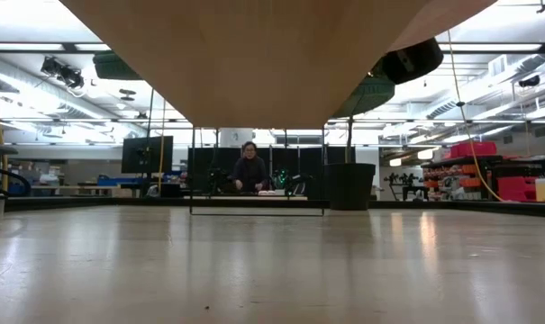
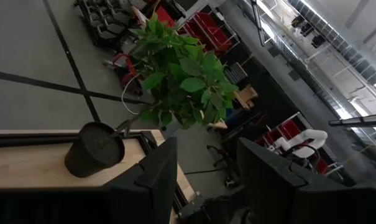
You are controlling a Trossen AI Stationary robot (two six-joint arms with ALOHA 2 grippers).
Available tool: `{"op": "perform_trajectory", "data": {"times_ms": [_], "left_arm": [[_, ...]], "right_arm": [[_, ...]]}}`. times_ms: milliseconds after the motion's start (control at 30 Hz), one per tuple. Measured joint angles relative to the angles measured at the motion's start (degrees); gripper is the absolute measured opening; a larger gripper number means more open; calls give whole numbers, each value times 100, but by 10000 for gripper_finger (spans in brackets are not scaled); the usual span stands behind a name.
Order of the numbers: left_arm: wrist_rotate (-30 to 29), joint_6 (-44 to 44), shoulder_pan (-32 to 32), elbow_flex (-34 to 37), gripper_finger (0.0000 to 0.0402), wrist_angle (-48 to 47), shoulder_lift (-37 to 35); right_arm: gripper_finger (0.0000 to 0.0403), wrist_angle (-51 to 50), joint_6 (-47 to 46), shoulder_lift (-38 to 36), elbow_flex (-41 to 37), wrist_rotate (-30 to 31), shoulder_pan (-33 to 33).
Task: Pick and place slides into the shelf
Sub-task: Put the green slide on the shelf
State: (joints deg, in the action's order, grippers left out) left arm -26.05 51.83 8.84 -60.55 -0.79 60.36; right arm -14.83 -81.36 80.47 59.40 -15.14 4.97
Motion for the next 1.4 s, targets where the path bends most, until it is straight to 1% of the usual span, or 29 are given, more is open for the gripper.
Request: {"op": "perform_trajectory", "data": {"times_ms": [267, 667, 1100, 1300, 1400], "left_arm": [[1, 3, -2, 0, 172, 21, 0], [1, 47, 42, 0, 172, 73, 0], [1, 151, 138, 0, 172, 168, -2], [1, 149, 138, 0, 172, 168, -2], [1, 148, 138, 0, 172, 166, -2]], "right_arm": [[38, -9, -202, 0, 0, -49, -101], [41, -159, -156, 199, 7, -489, -120], [39, -206, -62, 232, 7, -558, -116], [39, -264, -48, 232, 7, -480, -145], [50, -296, -41, 232, 7, -331, -133]]}}
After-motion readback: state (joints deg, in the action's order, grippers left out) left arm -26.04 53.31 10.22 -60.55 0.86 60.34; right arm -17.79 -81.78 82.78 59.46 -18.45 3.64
